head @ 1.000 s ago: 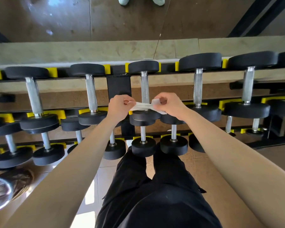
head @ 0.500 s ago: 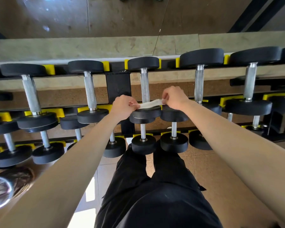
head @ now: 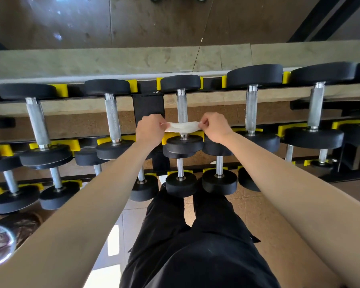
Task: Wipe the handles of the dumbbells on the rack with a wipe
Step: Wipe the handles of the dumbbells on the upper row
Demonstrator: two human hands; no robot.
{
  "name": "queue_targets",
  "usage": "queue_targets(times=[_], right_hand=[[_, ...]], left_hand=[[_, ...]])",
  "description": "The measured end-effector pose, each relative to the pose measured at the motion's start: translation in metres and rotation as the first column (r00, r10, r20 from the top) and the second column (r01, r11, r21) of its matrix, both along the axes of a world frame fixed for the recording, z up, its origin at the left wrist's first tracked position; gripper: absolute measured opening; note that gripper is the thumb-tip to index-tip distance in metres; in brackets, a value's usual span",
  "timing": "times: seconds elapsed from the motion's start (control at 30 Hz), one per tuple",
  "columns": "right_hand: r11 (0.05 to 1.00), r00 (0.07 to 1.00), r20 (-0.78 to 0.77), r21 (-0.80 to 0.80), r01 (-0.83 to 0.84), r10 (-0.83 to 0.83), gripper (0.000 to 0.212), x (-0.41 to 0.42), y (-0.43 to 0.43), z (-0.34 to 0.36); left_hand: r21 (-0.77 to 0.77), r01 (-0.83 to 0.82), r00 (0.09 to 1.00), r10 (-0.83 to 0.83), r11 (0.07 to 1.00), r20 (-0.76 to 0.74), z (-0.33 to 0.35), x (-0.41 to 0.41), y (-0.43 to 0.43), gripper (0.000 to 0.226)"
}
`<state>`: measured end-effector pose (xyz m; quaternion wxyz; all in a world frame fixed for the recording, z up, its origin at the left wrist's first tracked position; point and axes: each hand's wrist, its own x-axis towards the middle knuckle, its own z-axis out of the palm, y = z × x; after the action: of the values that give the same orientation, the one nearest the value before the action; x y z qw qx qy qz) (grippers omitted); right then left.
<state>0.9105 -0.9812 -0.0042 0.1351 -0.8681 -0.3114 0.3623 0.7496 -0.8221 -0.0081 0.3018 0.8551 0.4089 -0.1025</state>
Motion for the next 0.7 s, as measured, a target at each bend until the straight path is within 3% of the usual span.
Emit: queue_targets(times=[0.13,0.27,0.5,0.63,0.7], right_hand=[[0.996,0.999,0.015,0.085,-0.038,0.037,0.005,-0.004,0.011,0.005],[0.986,0.987,0.068,0.097,0.139,-0.146,0.013,0.018,0.002,-0.002],[0.977,0.994,0.065,0.198,0.077,-0.092,0.014,0.006,0.032,0.006],[0.953,0.961,0.099,0.192,0.236,-0.258,0.018,0.028,0.026,0.002],[0.947,0.954,0.108,0.194,0.254,-0.278,0.020,0.028,0.028,0.001]], left_hand=[[-0.005,-0.080,0.996,0.080,0.997,-0.028,-0.004,-0.004,0.011,0.025],[-0.051,-0.001,0.994,0.007,0.999,0.105,0.004,0.012,0.006,0.025],[0.012,-0.272,0.961,0.271,0.962,0.062,-0.003,0.019,0.021,0.026],[-0.018,-0.216,0.961,0.216,0.976,0.171,0.001,0.034,0.008,0.025],[-0.028,-0.274,0.942,0.274,0.961,0.194,0.002,0.040,0.008,0.025]])
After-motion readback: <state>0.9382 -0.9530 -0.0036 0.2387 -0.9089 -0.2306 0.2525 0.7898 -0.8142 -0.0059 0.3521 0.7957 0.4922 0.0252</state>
